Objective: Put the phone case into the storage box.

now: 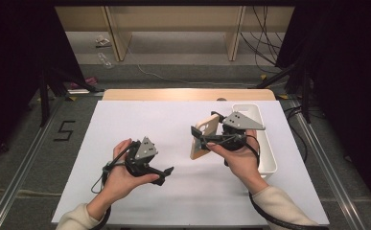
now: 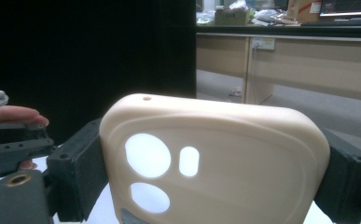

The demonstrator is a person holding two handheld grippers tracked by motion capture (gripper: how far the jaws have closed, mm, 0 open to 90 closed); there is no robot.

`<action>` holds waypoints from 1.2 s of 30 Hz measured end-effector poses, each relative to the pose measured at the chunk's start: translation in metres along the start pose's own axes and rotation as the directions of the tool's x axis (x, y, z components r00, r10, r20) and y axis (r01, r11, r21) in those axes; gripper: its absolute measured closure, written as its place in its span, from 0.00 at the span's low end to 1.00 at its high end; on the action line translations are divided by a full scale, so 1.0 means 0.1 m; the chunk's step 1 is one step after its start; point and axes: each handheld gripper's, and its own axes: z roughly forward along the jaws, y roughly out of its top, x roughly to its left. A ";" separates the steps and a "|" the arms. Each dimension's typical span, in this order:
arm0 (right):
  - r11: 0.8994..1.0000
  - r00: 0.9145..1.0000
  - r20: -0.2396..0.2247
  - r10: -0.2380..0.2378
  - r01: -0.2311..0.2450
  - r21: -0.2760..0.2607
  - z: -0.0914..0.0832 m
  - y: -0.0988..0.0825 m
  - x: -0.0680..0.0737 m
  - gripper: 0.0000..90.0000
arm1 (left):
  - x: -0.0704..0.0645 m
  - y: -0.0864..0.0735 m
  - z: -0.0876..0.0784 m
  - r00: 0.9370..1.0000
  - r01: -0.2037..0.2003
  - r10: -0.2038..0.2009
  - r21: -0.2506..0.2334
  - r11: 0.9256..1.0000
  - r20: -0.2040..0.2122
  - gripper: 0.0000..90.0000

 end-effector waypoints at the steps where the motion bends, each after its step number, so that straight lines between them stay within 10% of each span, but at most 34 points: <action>1: 1.000 1.000 0.001 0.001 -0.001 0.000 0.00 0.00 0.00 0.14 | 0.01 -0.02 -0.01 1.000 0.000 0.000 -0.002 1.000 -0.001 0.00; 36: 0.999 0.993 0.112 0.027 -0.022 -0.045 -0.21 0.21 -0.28 0.14 | 0.22 -0.30 -0.23 0.999 0.015 -0.014 0.014 1.000 -0.043 0.00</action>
